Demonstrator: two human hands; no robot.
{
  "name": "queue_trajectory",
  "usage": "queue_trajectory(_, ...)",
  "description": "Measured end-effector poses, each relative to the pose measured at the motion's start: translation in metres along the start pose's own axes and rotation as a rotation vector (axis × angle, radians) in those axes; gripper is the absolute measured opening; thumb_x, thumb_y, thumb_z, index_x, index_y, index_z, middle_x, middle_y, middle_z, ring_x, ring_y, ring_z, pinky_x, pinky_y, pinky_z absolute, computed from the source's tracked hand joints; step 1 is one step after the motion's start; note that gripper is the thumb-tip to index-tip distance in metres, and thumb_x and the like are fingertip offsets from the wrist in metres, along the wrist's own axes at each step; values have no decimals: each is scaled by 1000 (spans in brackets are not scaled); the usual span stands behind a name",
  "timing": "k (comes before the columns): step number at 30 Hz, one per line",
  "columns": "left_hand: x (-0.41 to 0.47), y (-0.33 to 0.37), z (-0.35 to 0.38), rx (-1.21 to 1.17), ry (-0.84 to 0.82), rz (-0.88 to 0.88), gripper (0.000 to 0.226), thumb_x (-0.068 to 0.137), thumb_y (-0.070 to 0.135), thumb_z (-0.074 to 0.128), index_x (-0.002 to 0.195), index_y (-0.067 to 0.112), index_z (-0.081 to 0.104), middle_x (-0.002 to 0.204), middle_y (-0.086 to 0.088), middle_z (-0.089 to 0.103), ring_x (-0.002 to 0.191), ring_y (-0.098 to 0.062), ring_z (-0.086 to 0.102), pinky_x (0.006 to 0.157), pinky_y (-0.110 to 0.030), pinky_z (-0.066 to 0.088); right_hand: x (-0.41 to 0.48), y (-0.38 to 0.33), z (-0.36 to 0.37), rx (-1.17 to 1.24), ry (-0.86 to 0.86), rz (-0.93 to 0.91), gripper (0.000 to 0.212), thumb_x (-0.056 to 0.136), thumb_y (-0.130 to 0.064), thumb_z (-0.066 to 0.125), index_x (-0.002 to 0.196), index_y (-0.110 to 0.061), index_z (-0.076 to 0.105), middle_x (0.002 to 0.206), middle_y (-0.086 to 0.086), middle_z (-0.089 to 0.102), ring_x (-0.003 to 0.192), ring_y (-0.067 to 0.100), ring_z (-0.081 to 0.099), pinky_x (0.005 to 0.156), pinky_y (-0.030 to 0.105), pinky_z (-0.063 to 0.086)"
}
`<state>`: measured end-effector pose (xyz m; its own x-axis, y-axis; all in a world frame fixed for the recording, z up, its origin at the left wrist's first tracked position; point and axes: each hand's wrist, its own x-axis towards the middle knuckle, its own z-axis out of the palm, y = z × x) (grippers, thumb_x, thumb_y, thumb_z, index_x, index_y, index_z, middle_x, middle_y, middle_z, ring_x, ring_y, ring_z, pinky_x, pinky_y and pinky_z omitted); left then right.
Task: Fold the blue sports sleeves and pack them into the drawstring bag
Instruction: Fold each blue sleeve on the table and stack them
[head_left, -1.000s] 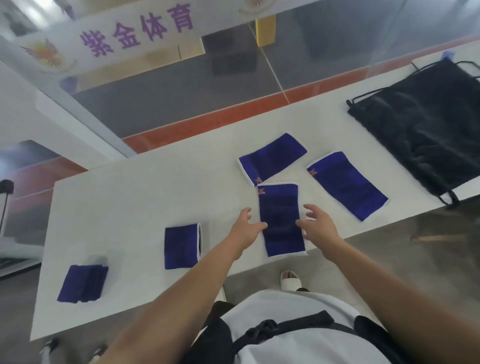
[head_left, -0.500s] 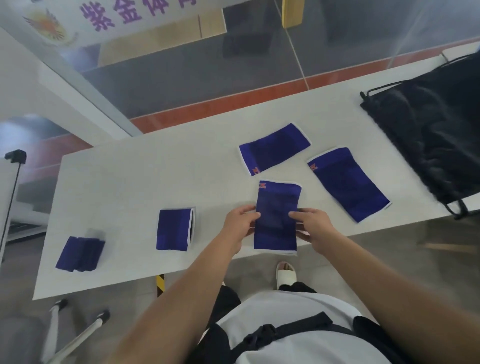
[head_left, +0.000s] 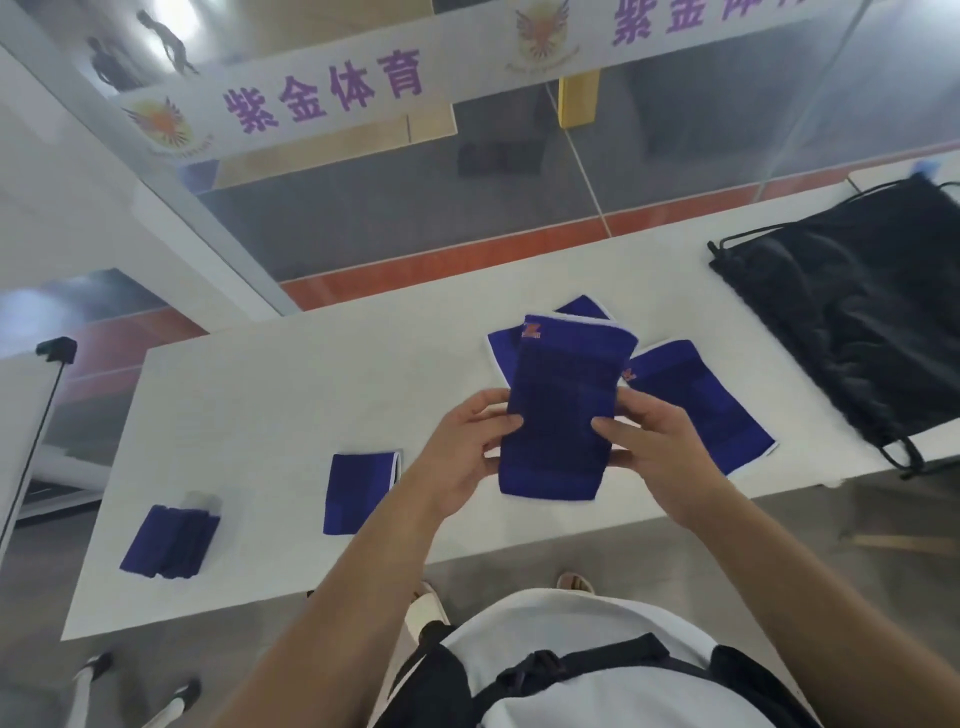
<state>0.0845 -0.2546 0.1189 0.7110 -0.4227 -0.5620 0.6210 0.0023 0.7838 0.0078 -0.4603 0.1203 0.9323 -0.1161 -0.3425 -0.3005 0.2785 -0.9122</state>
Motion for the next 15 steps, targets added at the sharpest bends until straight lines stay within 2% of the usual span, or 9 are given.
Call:
queue_trajectory(3,-25,24,-4,-55,-154,134,29,94,-1,58,121,5,66,121,-13,70,105,-28,68,84,-46,59,-19,-27,-2,25,-114,-178,36,96,9,51,112,-13,76,117,12,73,106,30,70,78,43,61)
queue_trajectory(6,-33,27,-5,-10,-126,161,28,93,-6,56,96,15,74,107,-10,72,98,-27,68,74,-38,60,-27,-37,-1,-33,-186,-201,33,93,3,56,95,-18,81,109,7,72,107,27,67,81,40,60)
queue_trajectory(7,-33,26,-4,10,-101,143,28,95,-4,55,97,17,74,109,-11,73,99,-27,69,74,-39,60,-25,-36,-1,-61,-188,-174,41,96,5,50,90,-20,82,108,5,71,110,27,66,84,43,60)
queue_trajectory(10,-31,19,-3,16,-63,48,25,101,13,53,120,21,67,120,-17,70,103,-31,70,82,-47,60,-20,-29,0,-135,-157,-110,62,97,17,35,83,-21,82,108,2,71,112,27,65,93,55,56)
queue_trajectory(13,-35,14,-5,-2,-94,-33,34,101,31,55,131,16,61,122,-18,69,104,-32,69,81,-47,59,-18,-25,1,-164,-135,-37,59,96,16,32,88,-17,81,108,4,74,109,25,68,95,55,55)
queue_trajectory(15,-37,11,-7,74,-135,-31,38,97,25,63,133,16,58,123,-15,69,108,-31,69,82,-46,59,-17,-25,3,-171,-129,19,53,96,13,34,96,-15,79,107,7,75,106,26,70,91,51,58)
